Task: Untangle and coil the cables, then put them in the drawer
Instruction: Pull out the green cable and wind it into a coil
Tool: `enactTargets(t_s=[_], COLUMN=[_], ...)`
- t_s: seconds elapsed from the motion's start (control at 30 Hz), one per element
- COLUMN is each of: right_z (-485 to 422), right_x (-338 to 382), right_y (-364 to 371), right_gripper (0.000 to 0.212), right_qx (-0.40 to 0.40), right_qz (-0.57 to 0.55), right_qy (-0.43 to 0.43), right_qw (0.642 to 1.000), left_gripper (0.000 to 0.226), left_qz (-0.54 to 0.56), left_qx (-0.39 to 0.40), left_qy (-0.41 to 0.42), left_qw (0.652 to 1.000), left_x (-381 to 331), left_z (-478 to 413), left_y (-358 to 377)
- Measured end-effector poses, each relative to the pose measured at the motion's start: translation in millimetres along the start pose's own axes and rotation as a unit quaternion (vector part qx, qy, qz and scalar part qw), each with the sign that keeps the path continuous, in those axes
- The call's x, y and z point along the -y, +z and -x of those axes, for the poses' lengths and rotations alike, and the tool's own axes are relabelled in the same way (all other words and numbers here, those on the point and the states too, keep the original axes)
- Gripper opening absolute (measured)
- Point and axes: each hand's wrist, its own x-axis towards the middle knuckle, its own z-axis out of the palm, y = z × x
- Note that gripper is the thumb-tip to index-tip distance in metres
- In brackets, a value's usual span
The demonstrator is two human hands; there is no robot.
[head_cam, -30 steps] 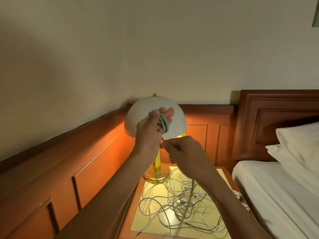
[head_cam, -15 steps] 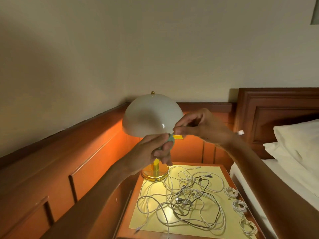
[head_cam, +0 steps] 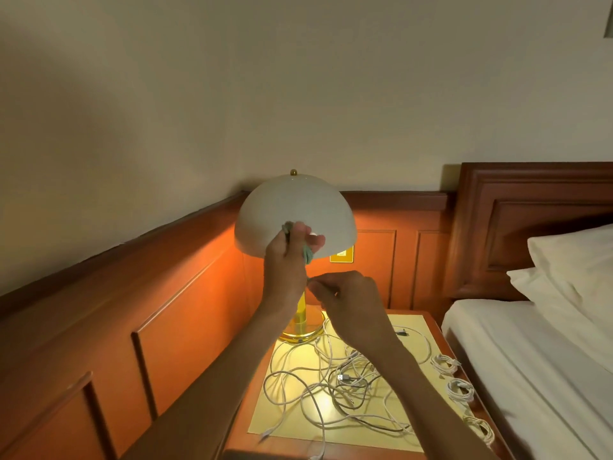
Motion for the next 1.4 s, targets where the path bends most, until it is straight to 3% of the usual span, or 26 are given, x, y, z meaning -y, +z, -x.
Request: enactTargets(t_s=[0.1,0.2,0.27,0.33,0.5,0.57,0.67,0.77,0.9,1.03,1.2,1.4], right_z=[-3.6,-10.2,-12.4,-15.2,-18.0,-16.5,-13.1,-6.9,4.9,8.8,10.1,13.7], right_x=[1.9,6.1,11.2,15.6,17.6,17.6,14.7,5.5,-6.9,-16.2,-21.5,-31.4], right_y=[-20.0,-45.2,-62.0,-79.0,-107.6,-107.4,-97.7,-82.8,-67.5,-58.9,-49.5,-40.4], right_gripper=[0.023,0.018,0.019,0.019,0.01,0.009,0.01,0.028,0.04,0.032,0.019,0.016], right_qx=[0.03,0.067,0.065,0.081,0.172,0.174,0.127,0.038,0.113,0.112,0.066,-0.003], right_qz=[0.119,0.179,0.202,0.219,0.067,-0.012,-0.152,-0.274,-0.387,-0.38,-0.317,-0.178], right_qy=[-0.043,-0.051,-0.056,-0.069,-0.052,-0.033,0.003,0.053,0.115,0.105,0.113,0.075], right_qw=[0.991,0.98,0.976,0.97,0.981,0.984,0.98,0.959,0.908,0.912,0.939,0.981], left_gripper=[0.027,0.028,0.027,0.029,0.048,0.045,0.039,0.039,0.043,0.039,0.036,0.043], left_qz=[-0.186,-0.372,-0.42,-0.409,-0.165,-0.087,-0.006,0.051,0.131,0.178,0.057,-0.176], left_qx=[0.08,0.169,0.199,0.268,0.466,0.498,0.493,0.479,0.44,0.402,0.361,0.275], left_qy=[0.068,0.121,0.144,0.111,-0.192,-0.21,-0.217,-0.228,-0.267,-0.309,-0.283,-0.081], left_qw=[0.977,0.905,0.874,0.865,0.848,0.837,0.843,0.846,0.847,0.843,0.887,0.942], left_x=[4.2,-0.9,-5.8,-9.4,-27.5,-33.7,-39.0,-38.2,-35.3,-29.8,-31.1,-12.6], left_z=[7.0,11.6,12.5,12.0,16.4,16.1,16.7,17.4,18.3,15.2,15.4,29.3], left_y=[-3.2,-7.0,-11.3,-17.1,-25.7,-27.4,-26.6,-25.0,-23.4,-26.3,-23.0,-5.8])
